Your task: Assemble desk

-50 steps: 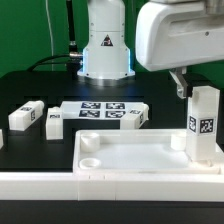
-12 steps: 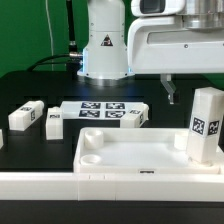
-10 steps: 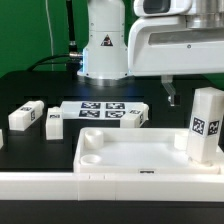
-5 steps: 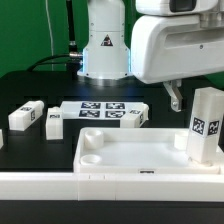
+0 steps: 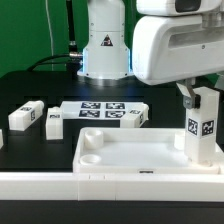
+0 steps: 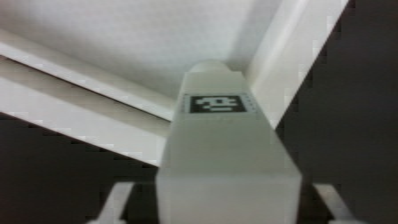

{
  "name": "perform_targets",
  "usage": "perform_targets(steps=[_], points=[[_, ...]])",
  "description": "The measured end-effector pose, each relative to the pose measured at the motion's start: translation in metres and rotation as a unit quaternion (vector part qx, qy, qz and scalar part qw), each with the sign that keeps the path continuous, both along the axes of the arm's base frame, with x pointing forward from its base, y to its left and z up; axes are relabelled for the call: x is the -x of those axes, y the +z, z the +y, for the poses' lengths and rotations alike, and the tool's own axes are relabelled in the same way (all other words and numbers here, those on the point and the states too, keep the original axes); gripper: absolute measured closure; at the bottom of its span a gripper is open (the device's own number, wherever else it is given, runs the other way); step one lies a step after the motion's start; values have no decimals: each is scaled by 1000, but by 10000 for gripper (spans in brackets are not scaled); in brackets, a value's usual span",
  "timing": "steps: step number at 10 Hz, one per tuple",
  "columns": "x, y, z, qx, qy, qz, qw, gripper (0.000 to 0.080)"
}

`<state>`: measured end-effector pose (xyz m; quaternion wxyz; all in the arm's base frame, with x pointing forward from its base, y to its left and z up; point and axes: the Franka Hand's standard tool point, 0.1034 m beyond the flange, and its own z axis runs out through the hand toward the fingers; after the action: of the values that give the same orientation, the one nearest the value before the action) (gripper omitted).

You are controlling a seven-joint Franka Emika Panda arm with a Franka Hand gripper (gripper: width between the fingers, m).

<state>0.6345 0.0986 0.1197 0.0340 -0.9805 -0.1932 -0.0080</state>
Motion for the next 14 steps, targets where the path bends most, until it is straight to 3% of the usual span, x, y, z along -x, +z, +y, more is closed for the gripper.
perform_targets(steps=[5,9,11,14], points=[[0,0,0,-2,-12,1,1000,511],[1,-1,-1,-16,-199,1,980,509],[1,-2,-4,-23,-295,7,955,509],[1,-2,-5,-23,-455,21,890,509]])
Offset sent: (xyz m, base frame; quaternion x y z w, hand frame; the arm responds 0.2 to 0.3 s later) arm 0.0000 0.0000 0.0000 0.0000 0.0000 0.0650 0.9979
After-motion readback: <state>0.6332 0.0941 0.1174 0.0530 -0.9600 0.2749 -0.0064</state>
